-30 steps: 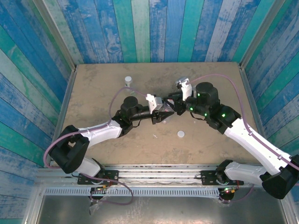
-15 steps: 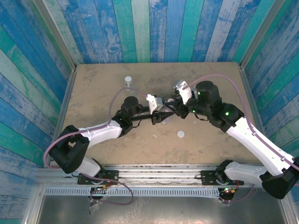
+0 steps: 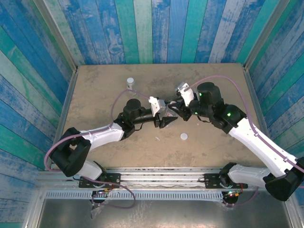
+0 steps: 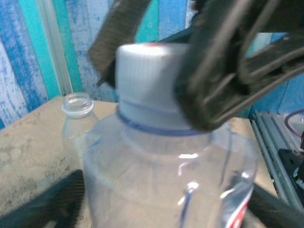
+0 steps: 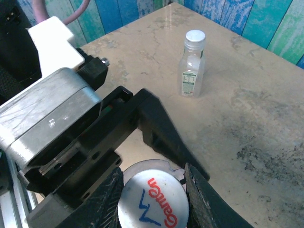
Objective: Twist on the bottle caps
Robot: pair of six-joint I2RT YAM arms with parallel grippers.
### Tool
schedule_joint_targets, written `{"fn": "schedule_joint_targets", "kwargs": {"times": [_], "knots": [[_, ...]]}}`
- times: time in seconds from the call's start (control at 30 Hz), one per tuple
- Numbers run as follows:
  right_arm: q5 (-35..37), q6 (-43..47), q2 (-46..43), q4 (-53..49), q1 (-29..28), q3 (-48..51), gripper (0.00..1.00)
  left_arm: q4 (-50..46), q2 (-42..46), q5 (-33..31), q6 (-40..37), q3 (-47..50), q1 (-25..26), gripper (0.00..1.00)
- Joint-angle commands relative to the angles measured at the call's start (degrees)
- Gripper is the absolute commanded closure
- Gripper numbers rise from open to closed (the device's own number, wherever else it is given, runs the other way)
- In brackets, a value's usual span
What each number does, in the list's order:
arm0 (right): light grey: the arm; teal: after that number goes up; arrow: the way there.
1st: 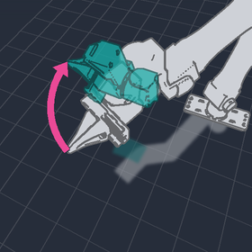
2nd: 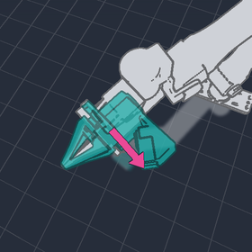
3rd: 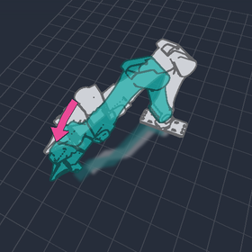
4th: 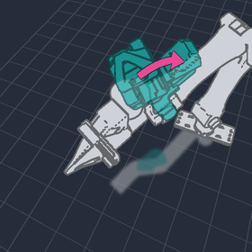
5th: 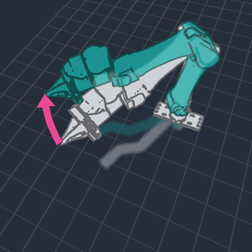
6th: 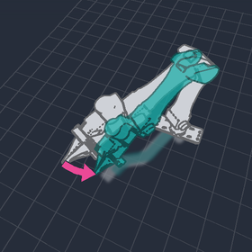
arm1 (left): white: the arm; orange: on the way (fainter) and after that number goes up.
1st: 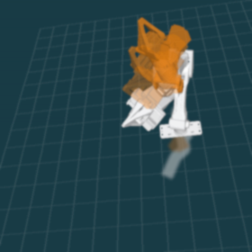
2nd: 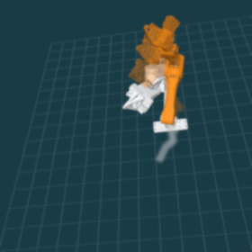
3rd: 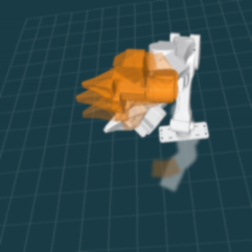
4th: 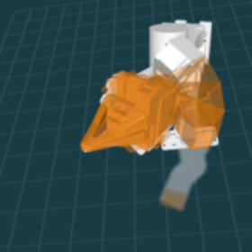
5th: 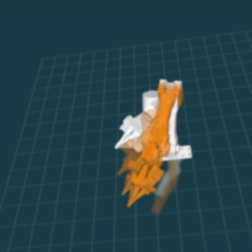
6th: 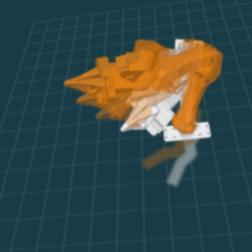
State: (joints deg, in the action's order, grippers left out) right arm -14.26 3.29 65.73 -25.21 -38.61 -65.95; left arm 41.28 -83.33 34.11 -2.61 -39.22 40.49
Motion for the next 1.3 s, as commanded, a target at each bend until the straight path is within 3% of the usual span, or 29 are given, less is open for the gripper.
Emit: {"fn": "schedule_joint_targets", "kwargs": {"times": [0.0,0.03,0.1,0.23,0.57,0.97,1.27], "knots": [[5.6,-0.7,1.4,2.9,-0.2,-0.8,0.77,3.1,5.0,-7.5,1.5,4.8,-0.2,0.06],[7.5,-0.3,2.3,3.7,-0.2,-1.0,0.77,5.4,6.6,-9.9,2.7,7.2,-0.2,0.01],[10.5,0.1,4.3,5.2,0.1,-1.7,0.76,6.1,9.6,-14.9,3.3,10.7,-0.2,0.06],[11.8,-0.1,9.9,9.6,1.4,-3.1,0.76,5.1,17.4,-23.5,4.9,17.5,-0.2,0.06],[10.5,-0.1,28.4,13.7,3.3,-15.0,0.74,-4.4,30.1,-32.0,8.1,25.5,-0.2,0.06],[7.6,-0.5,43.2,15.0,5.6,-24.8,0.73,-7.2,34.6,-33.6,8.4,27.7,-0.2,0.06],[5.4,0.0,45.9,14.9,5.8,-25.5,0.66,-7.3,33.9,-32.2,7.1,27.2,-0.2,0.06]]}}
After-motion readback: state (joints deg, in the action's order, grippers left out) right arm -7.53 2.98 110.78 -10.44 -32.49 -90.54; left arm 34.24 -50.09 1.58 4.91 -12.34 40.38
